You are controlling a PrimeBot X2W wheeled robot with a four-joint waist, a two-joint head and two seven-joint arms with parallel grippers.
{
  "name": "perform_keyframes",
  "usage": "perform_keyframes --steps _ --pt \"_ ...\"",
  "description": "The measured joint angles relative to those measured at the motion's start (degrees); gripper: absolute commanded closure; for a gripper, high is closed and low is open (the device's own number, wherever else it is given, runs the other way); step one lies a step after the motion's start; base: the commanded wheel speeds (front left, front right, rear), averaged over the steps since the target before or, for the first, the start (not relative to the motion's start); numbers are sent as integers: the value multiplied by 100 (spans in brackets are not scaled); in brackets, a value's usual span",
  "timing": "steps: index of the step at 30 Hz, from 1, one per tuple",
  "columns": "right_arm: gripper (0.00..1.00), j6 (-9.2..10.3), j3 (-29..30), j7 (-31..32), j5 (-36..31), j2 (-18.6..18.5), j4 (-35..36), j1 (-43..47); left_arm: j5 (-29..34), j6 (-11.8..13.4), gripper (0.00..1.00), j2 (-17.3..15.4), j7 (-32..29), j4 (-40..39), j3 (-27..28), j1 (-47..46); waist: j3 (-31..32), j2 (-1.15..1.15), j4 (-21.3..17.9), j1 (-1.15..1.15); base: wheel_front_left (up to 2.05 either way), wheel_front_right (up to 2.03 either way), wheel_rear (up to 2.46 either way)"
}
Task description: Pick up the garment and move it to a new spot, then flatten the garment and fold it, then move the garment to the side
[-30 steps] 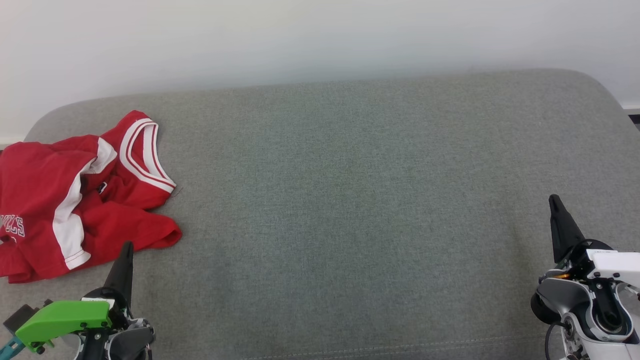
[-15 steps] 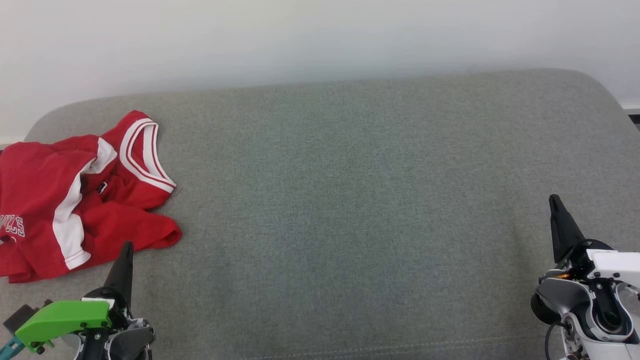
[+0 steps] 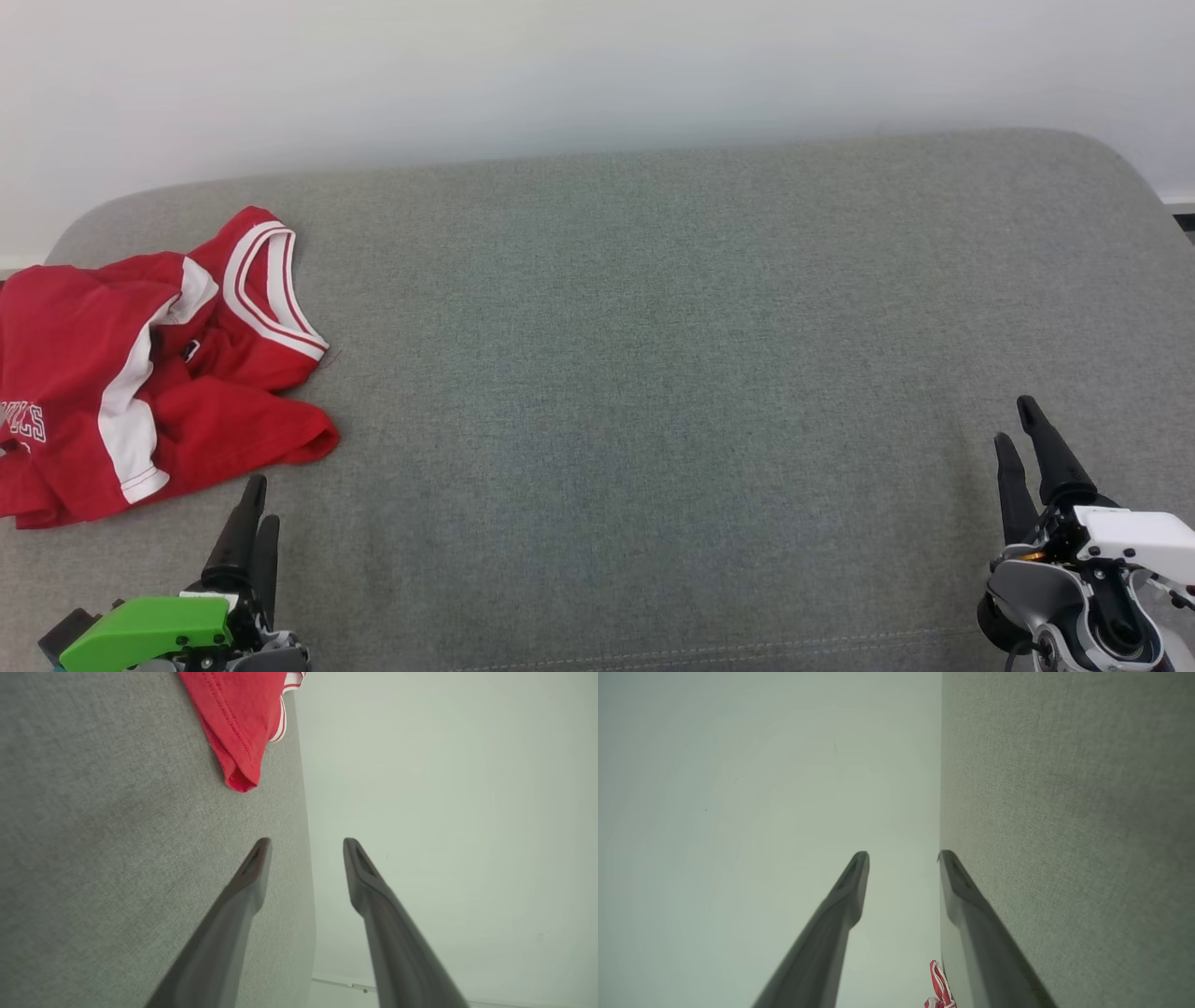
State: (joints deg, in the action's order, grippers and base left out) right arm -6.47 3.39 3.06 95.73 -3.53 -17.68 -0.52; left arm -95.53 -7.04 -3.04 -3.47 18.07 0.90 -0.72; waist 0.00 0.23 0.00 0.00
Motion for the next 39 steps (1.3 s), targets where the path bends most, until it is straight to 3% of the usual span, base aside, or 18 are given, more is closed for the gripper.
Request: perform_keyframes --steps 14,23,39 --pt "0 -1 -55 -111 -52 -4 221 -10 125 0 0 1 153 -164 -120 -25 -11 0 -1 0 0 0 0" --pt "0 -2 -175 -260 -265 -8 471 -16 535 -1 0 -31 365 -347 -271 -69 -26 0 1 0 0 0 0" --pt "0 -4 -552 -654 -1623 -466 876 -36 2281 1 0 -386 713 -570 -600 -235 -47 0 -2 0 0 0 0"
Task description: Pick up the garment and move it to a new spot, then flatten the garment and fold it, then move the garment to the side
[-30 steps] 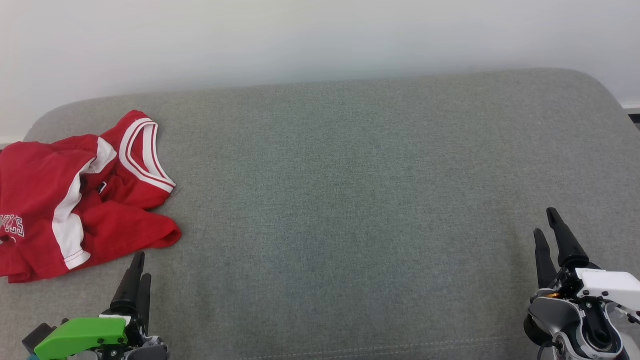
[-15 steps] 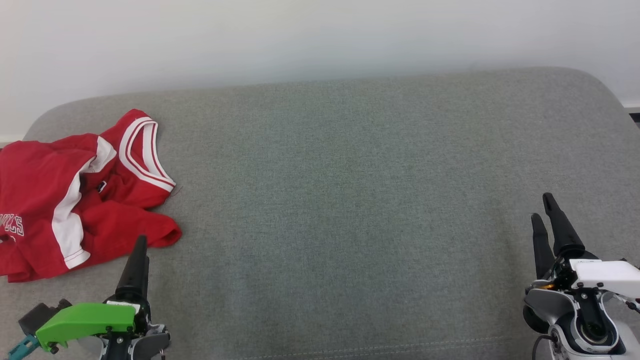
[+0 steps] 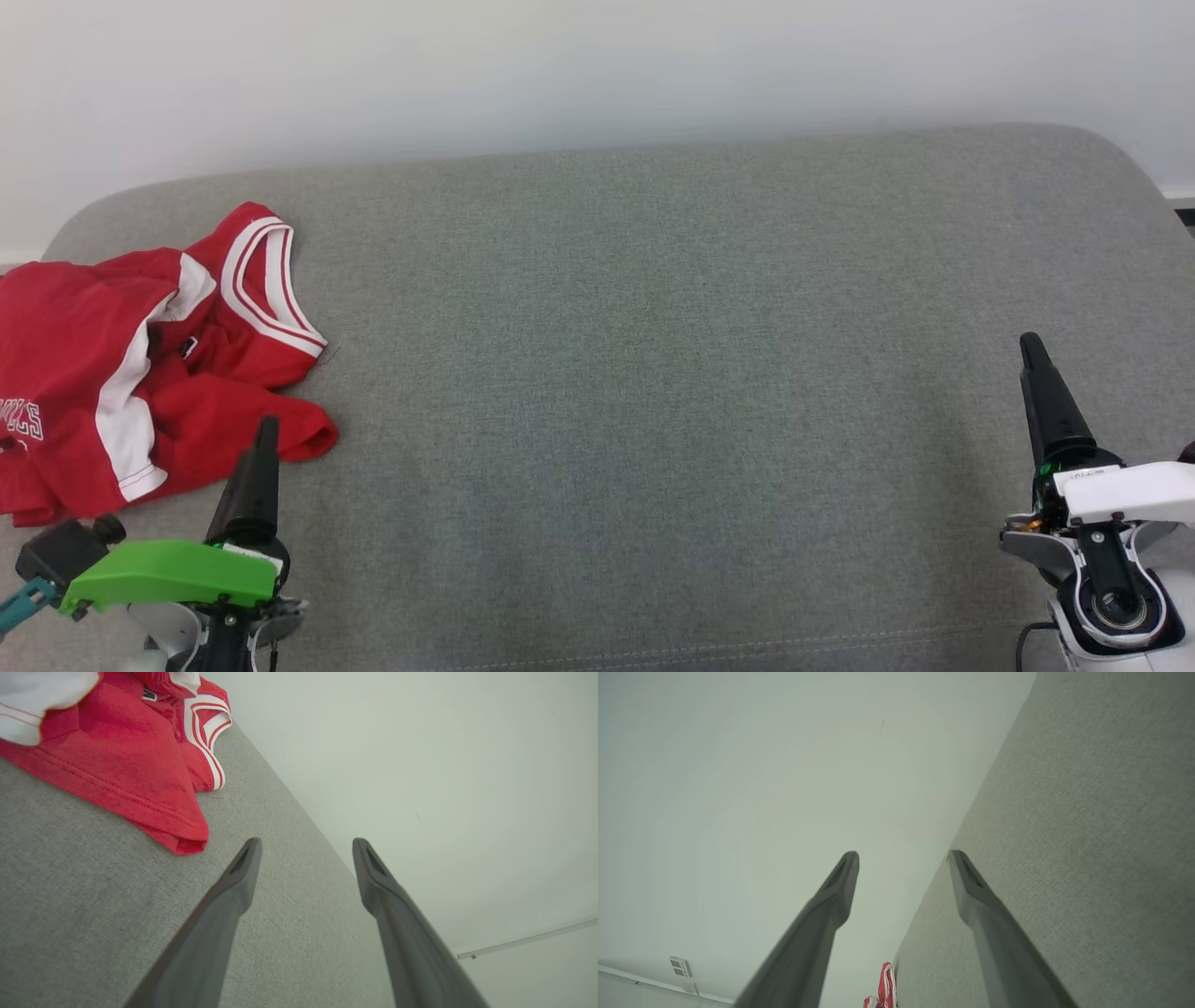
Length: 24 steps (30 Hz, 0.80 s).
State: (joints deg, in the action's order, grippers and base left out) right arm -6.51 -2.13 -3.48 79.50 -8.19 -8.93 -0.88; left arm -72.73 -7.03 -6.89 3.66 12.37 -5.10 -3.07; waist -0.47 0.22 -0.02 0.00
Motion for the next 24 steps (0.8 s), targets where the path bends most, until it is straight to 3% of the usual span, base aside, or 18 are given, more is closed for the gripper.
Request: perform_keyframes --steps 16,24 --pt "0 7 -495 -291 -2092 -480 89 -8 1929 269 0 -187 254 -204 -330 -69 -25 0 -23 0 0 0 0" --pt "0 207 -630 -415 -2941 -531 142 -100 2657 435 0 -169 408 -310 -426 -76 -28 0 -21 0 0 0 0"
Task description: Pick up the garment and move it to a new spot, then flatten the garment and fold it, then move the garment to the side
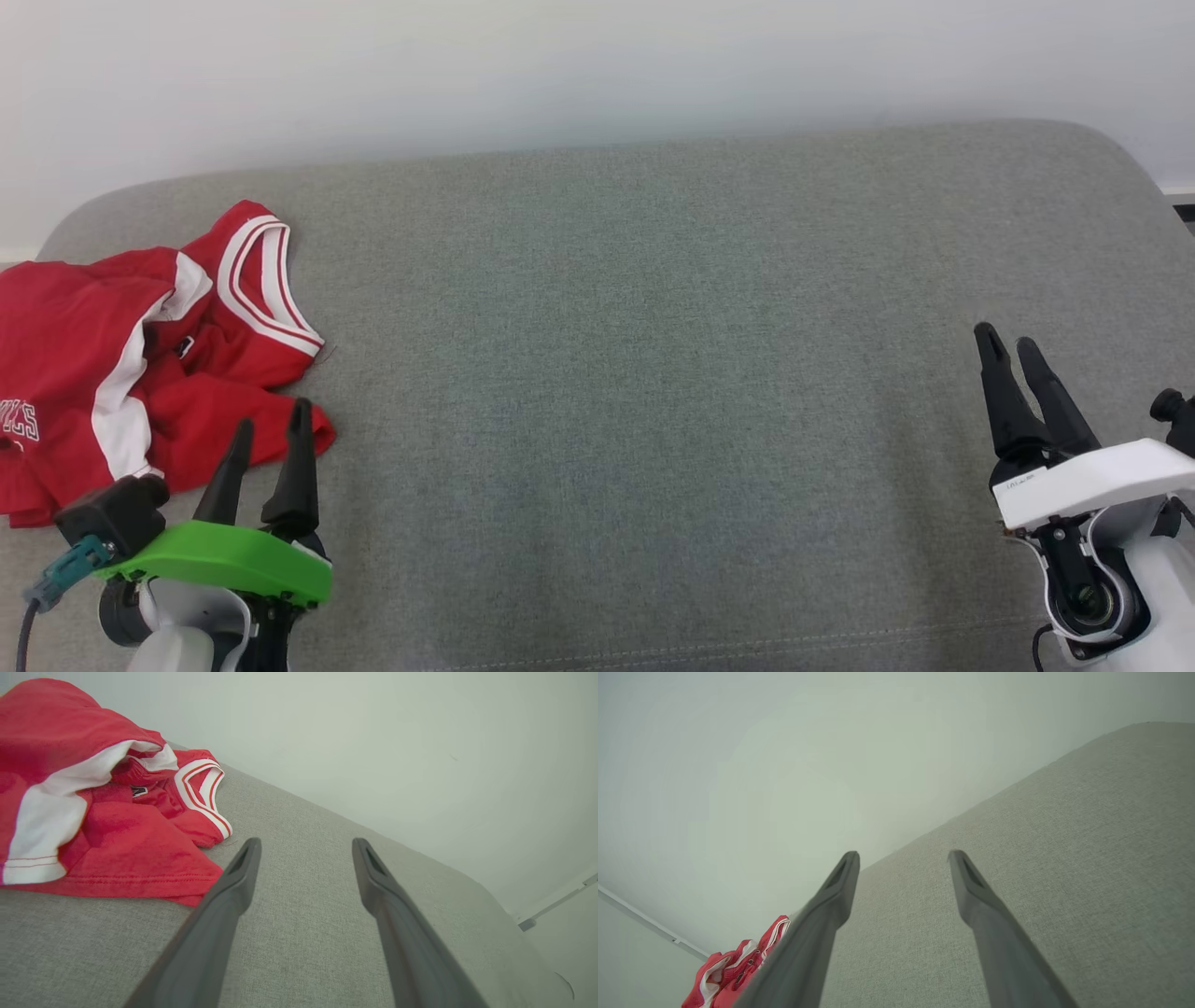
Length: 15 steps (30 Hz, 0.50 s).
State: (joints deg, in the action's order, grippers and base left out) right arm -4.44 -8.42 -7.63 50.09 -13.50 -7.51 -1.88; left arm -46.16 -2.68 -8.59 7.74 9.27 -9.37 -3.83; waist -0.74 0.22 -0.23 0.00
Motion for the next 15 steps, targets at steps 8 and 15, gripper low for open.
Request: perform_keyframes --steps 8,15 --pt "0 94 -174 -171 -780 8 75 -20 788 70 0 34 147 -76 -76 -4 -6 0 14 0 0 0 0" --pt "0 96 -294 -268 -1252 44 153 -20 1274 118 0 46 255 -137 -127 -6 -30 0 15 0 0 0 0"
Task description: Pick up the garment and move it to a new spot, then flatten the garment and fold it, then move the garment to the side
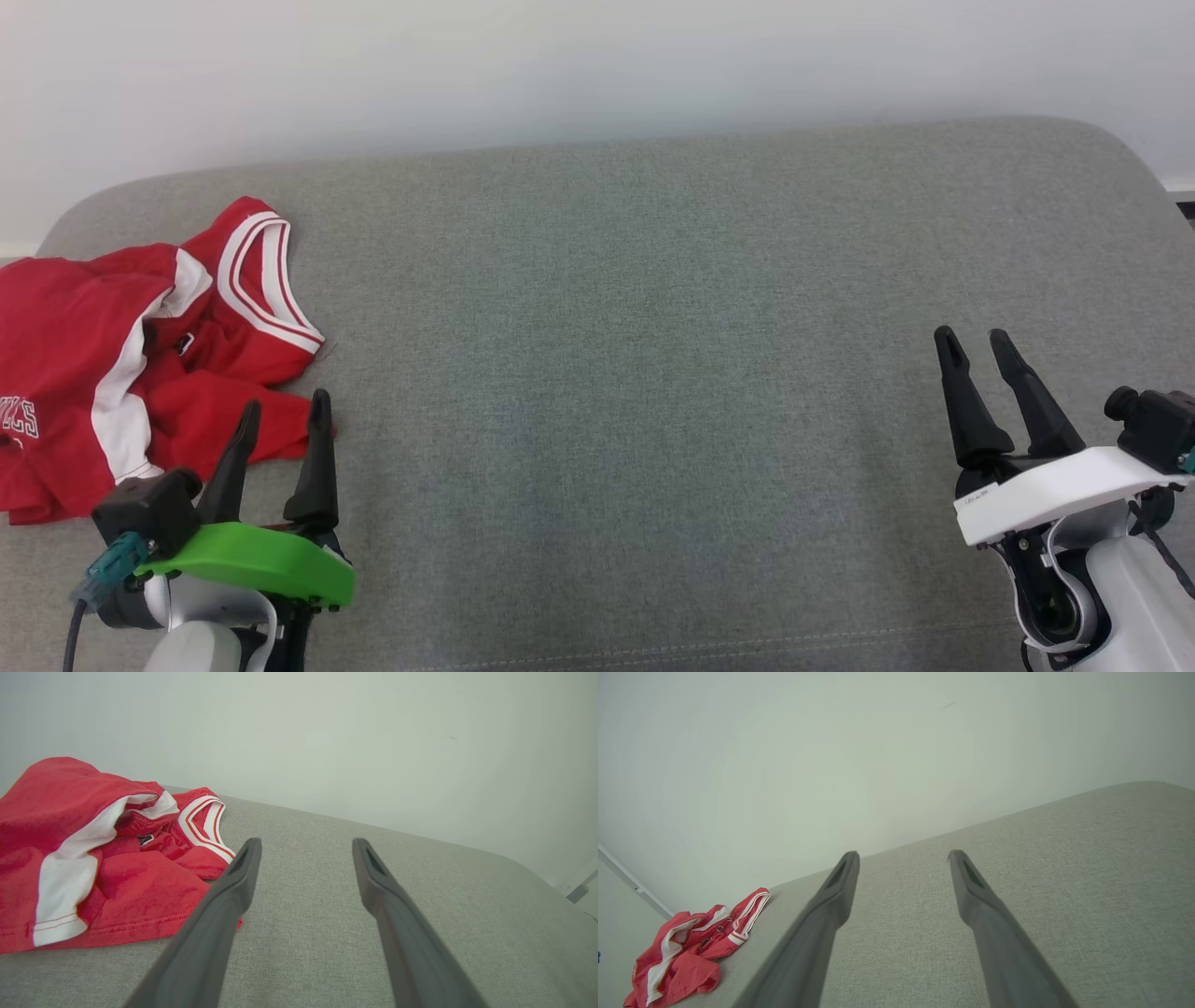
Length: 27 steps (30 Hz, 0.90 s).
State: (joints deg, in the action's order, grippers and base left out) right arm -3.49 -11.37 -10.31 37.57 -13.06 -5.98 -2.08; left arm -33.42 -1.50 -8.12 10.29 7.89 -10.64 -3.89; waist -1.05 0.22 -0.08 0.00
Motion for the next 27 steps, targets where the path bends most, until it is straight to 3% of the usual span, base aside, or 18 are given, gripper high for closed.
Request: perform_keyframes --steps 20,27 --pt "0 15 -141 -370 -1714 1 200 -71 1758 29 0 44 394 -278 -62 -200 -46 0 4 0 0 0 0" --pt "0 15 -89 -413 -1897 43 222 -93 1958 27 0 122 415 -285 -55 -203 -43 0 10 0 0 0 0"
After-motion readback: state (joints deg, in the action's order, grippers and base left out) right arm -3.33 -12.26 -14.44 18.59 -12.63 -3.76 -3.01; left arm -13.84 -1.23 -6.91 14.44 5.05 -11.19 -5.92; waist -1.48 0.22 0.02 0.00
